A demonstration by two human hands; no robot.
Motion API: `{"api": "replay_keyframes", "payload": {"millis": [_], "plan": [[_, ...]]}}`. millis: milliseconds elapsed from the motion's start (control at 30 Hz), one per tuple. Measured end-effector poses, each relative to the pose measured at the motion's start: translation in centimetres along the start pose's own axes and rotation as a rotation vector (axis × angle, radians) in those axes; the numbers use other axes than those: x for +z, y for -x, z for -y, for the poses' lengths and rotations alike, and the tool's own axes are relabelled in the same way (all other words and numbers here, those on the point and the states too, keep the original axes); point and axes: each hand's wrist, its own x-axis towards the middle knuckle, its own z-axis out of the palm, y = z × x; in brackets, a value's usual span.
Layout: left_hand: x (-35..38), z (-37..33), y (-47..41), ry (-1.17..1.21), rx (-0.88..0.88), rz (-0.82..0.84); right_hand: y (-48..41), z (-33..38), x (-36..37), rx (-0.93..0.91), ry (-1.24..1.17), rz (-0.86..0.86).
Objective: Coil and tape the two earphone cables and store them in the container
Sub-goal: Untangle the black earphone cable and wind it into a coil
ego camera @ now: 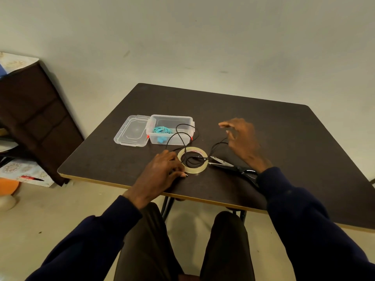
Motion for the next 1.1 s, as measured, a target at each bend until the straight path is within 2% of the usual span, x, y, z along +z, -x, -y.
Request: {"api": "replay_keyframes", "payload": {"millis": [133,233,300,367,533,600,700,867,967,1100], "plan": [[0.0,0.4,-0.1,0.013,0.131,0.029,0.4,3.3,0.0,-0.057,-0.171,-0.083],[-1.0,-0.4,-0.7,0.238,0.106,-0.182,0.8,6.5,0.2,-0.113,-0.365,-0.026],[-2.7,-1.9,-1.2,0.437,0.015,-0.353,1.0,8.6,0.4,-0.113,-0.547,0.108],[-4.4,-3.3,-1.7,0.710,-0.073,-0.448,1.1,10.1,0.7,-0.095,-0.650,0.241],[-7.2,-4.0,-2.6,1.214,-0.372,-0.556,-0.5,11.6,1.4,-0.152,-0.504,0.322],[-8.1,-3.6,-2.4,1.208,-0.430,-0.485,-1.2,11.5,1.2,-0.146,-0.486,0.337],[-8.9,-2.7,-2.1,1.103,-0.429,-0.330,-2.0,11.0,0.6,-0.170,-0.432,0.316],[-9.8,-2.0,-3.2,0.889,-0.458,-0.128,-4.0,10.9,-1.0,-0.288,-0.362,0.249],[-10.1,-2.2,-4.0,0.997,-0.481,0.032,-5.0,11.0,-2.3,-0.290,-0.358,0.250],[-10.2,-2.6,-5.3,1.187,-0.465,0.130,-5.5,10.8,-2.9,-0.267,-0.362,0.256]]}}
